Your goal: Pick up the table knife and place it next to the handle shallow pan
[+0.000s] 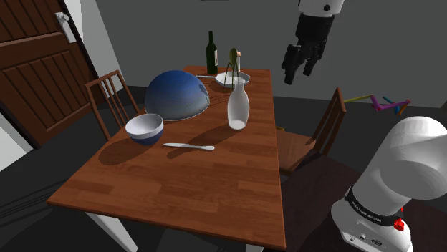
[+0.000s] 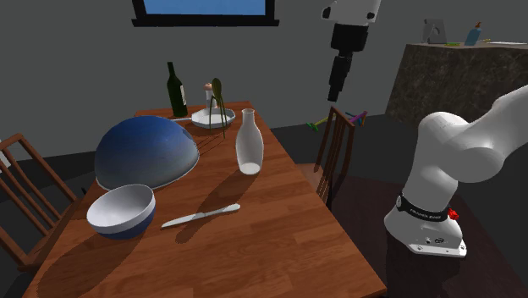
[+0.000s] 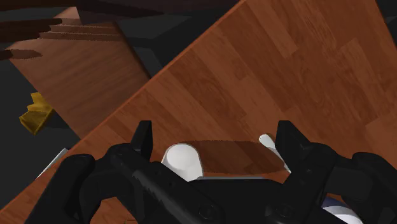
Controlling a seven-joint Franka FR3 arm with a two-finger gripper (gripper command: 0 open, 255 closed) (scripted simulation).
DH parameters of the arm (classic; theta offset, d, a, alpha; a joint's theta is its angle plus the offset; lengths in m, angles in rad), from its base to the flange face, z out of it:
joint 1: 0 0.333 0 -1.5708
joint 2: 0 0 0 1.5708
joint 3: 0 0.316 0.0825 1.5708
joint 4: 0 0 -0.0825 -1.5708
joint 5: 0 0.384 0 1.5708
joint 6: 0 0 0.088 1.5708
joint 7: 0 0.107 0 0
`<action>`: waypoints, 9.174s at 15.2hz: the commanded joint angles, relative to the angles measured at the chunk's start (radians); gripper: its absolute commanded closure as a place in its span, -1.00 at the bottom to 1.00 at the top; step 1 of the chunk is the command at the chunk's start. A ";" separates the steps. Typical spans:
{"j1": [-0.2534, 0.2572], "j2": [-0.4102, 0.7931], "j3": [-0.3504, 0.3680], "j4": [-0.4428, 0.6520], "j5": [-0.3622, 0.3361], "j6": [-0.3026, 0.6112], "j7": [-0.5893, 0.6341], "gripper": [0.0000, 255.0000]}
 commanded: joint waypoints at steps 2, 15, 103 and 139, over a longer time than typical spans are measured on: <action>0.006 0.030 0.000 -0.004 -0.001 0.032 -0.013 -1.00; 0.072 0.477 0.019 0.064 -0.015 0.392 -0.172 -1.00; -0.074 1.218 0.014 0.665 -0.074 0.505 -0.751 1.00; -0.459 1.800 -0.086 1.515 -0.004 0.249 -1.253 1.00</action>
